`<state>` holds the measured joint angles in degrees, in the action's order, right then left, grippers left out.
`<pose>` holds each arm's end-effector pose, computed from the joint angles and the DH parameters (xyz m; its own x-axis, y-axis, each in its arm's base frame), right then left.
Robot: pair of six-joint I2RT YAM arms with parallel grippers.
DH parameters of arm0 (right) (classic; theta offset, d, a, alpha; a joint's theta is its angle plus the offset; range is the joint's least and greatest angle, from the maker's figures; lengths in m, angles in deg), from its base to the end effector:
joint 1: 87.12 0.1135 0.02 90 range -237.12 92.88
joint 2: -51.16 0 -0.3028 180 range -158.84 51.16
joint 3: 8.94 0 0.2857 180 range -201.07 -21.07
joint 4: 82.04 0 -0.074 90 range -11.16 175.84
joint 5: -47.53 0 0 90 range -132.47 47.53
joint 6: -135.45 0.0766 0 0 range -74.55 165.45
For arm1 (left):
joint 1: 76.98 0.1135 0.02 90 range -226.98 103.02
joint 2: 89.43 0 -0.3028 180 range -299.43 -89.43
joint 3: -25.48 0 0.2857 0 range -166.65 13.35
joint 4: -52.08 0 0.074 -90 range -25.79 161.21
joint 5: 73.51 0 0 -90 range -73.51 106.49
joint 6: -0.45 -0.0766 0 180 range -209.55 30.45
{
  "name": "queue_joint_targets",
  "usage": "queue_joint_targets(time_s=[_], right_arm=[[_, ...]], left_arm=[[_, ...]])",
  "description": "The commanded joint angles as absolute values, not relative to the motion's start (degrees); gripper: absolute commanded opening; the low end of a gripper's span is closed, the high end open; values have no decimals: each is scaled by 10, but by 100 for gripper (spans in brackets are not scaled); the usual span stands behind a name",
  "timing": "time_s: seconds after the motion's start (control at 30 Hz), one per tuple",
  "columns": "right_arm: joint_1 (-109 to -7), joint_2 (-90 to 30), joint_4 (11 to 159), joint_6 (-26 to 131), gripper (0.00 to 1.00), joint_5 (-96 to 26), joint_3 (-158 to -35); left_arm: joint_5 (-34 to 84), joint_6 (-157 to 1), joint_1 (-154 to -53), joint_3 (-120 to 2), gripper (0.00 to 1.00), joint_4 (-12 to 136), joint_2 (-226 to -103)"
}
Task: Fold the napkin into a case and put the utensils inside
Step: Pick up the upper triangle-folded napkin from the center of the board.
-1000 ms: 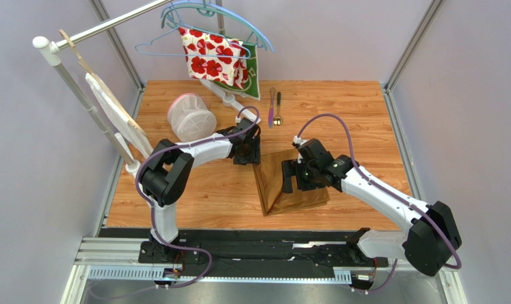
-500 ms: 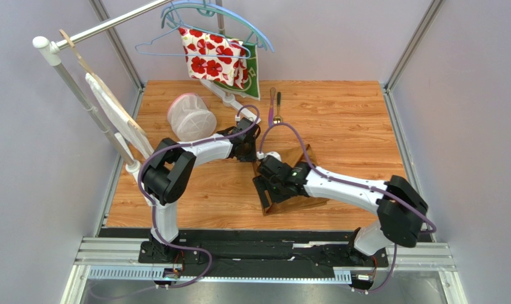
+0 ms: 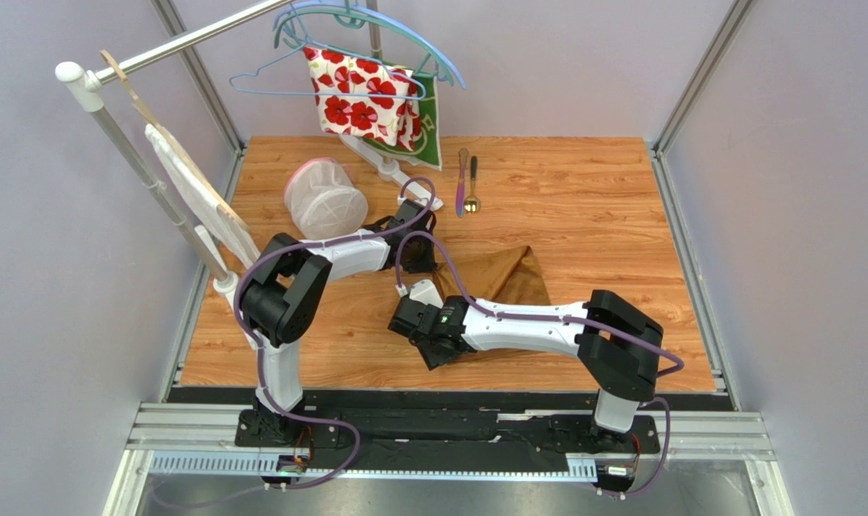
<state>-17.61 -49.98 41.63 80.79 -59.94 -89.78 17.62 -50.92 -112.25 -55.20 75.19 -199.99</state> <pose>0.1547 0.3483 0.1684 -0.7806 -0.5127 -0.3576 -0.5121 0.8526 -0.1045 0.3785 -0.2696 0.1344 -0.8758 -0.1451 -0.4604 0.0516 0.9202 -0.3881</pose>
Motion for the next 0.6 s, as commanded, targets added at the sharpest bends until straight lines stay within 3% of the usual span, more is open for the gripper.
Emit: queue_joint_targets(time_s=[0.0,0.1,0.57], right_arm=[[-169,-516,410,834,45,-627,-917],[-169,-523,420,838,45,-626,-907],[-172,-534,451,835,38,-634,-870]], left_arm=[[193,-517,-1122,-533,7,760,-2004],[196,-512,-1120,-529,0,756,-2003],[195,-514,-1120,-523,0,759,-1990]])
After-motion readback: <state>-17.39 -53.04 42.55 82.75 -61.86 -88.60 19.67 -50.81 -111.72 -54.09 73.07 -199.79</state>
